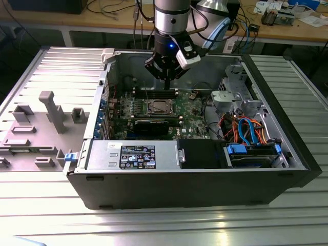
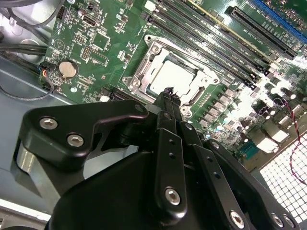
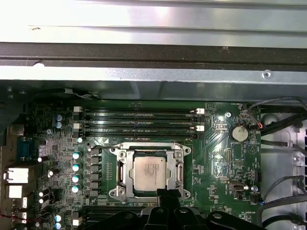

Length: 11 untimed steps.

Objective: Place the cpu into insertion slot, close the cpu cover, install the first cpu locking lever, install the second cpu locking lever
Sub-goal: 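Install the first cpu locking lever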

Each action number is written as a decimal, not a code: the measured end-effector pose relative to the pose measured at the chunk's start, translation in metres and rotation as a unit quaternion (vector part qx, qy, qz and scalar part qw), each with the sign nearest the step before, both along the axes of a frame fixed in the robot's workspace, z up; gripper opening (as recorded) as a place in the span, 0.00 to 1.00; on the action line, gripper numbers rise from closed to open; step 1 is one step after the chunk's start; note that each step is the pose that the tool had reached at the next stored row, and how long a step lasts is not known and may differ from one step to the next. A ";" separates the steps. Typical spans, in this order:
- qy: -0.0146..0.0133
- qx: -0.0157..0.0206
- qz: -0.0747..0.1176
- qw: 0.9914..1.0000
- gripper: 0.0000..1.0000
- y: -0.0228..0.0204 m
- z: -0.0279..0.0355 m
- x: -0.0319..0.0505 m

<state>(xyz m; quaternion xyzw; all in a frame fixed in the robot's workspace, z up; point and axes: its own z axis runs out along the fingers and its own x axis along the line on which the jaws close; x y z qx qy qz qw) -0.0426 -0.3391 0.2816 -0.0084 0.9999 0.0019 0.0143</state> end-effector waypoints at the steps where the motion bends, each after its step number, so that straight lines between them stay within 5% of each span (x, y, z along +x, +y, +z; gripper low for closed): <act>1: 0.000 0.000 0.000 1.000 0.11 0.0000 0.0000 0.0000; 6: 0.000 0.000 0.007 1.000 0.11 0.0000 0.0000 0.0000; 11: -0.001 0.000 0.044 0.999 0.11 0.0000 -0.0010 -0.0037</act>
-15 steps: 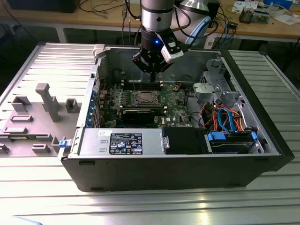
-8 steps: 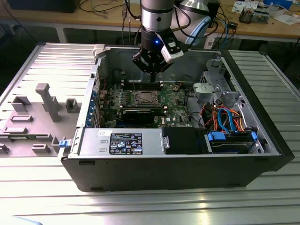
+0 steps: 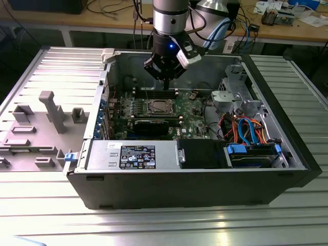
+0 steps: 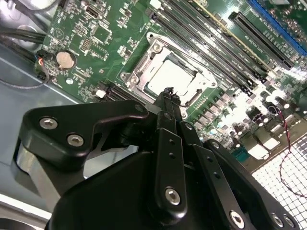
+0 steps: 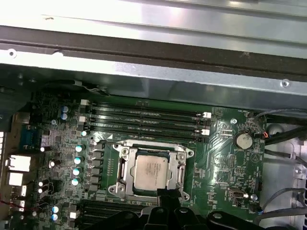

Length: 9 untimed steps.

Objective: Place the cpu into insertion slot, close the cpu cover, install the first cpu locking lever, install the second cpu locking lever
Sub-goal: 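Install the first cpu locking lever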

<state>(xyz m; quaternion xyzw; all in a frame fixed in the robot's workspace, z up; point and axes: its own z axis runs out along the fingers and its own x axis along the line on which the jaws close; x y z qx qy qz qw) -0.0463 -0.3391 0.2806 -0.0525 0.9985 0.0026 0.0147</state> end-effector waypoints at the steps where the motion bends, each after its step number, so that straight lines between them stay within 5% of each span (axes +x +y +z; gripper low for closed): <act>1: 0.000 0.000 -0.002 1.000 0.11 0.0000 -0.0006 -0.0031; 9: 0.000 0.000 -0.013 1.000 0.11 0.0001 -0.0019 -0.0050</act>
